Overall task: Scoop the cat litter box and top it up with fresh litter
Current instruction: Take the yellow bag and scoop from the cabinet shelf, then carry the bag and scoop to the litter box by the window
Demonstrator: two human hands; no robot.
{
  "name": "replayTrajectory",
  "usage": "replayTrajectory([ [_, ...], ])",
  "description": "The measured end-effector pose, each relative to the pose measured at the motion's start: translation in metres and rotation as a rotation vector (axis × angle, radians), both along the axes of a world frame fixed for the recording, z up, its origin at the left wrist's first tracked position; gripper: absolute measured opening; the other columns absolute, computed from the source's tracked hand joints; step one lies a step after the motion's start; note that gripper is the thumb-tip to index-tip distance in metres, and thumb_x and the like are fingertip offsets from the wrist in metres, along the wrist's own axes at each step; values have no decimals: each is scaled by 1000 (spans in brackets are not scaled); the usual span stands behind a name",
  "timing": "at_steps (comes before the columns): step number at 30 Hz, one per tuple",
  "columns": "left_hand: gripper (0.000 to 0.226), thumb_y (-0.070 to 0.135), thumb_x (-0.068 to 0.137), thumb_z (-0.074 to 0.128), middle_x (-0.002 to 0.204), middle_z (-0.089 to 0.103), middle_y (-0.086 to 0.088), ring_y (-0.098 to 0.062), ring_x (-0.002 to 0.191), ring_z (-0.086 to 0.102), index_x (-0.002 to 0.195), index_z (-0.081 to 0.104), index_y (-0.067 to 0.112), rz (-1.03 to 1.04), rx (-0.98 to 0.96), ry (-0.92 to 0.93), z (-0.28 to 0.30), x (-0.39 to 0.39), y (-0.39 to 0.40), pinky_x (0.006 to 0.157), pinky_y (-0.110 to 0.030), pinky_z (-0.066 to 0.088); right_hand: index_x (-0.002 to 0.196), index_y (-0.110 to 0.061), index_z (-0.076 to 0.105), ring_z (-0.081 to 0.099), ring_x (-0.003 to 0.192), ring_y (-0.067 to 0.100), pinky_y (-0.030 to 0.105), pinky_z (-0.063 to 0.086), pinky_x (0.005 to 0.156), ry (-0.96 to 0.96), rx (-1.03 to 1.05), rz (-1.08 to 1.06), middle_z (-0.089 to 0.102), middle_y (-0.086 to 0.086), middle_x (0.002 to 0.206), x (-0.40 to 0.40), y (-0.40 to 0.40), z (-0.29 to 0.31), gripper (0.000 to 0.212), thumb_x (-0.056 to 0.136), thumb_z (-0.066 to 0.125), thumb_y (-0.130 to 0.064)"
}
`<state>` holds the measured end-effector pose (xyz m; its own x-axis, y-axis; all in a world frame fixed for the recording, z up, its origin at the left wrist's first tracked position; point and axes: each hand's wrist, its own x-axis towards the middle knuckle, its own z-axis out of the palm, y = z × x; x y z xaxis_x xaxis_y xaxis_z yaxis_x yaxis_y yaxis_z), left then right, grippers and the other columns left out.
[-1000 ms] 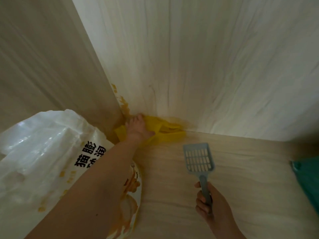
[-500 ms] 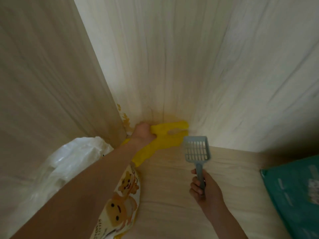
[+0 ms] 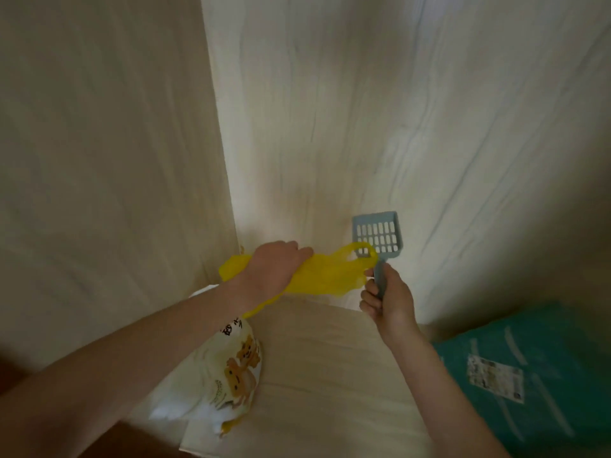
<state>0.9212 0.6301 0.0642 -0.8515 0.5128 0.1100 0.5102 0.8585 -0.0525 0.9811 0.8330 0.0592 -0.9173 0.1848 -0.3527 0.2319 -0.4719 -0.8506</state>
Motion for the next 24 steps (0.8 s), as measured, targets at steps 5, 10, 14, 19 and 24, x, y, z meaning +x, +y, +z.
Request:
replayTrajectory([
  [5, 55, -4, 80, 50, 105, 53, -6, -27, 92, 55, 129, 40, 21, -19, -188, 116, 44, 73, -3, 60, -35, 35, 71, -14, 43, 35, 43, 7, 20, 31, 39, 155, 443, 69, 40, 0, 59, 40, -17, 46, 31, 101, 41, -20],
  [10, 57, 1, 61, 71, 83, 59, -3, -24, 70, 61, 113, 57, 20, 84, -146, 193, 29, 147, -21, 47, -31, 39, 78, -9, 47, 37, 39, 11, 19, 29, 36, 217, 415, 244, 49, 6, 58, 86, -34, 31, 22, 98, 49, -16],
  [14, 74, 2, 29, 82, 60, 53, -1, -23, 43, 52, 97, 59, 21, 269, -82, 133, -3, 209, -42, 35, -23, 29, 80, -10, 45, 30, 32, 7, 15, 22, 33, 157, 393, 425, 45, 4, 52, 126, -49, 0, 18, 96, 53, -11],
  [19, 58, 0, 41, 74, 62, 51, -2, -26, 38, 51, 94, 59, 17, 581, -70, 44, -31, 292, -57, 32, -24, 24, 83, -6, 45, 26, 33, 5, 16, 21, 34, 121, 430, 623, 34, 0, 46, 172, -58, -44, 14, 94, 54, -6],
  [24, 53, 9, 48, 78, 65, 56, 2, -24, 41, 56, 97, 64, 21, 798, -44, -5, -47, 372, -65, 29, -24, 31, 76, -13, 46, 30, 42, 12, 25, 25, 44, 197, 553, 785, 39, -4, 47, 207, -62, -78, 20, 91, 60, -12],
])
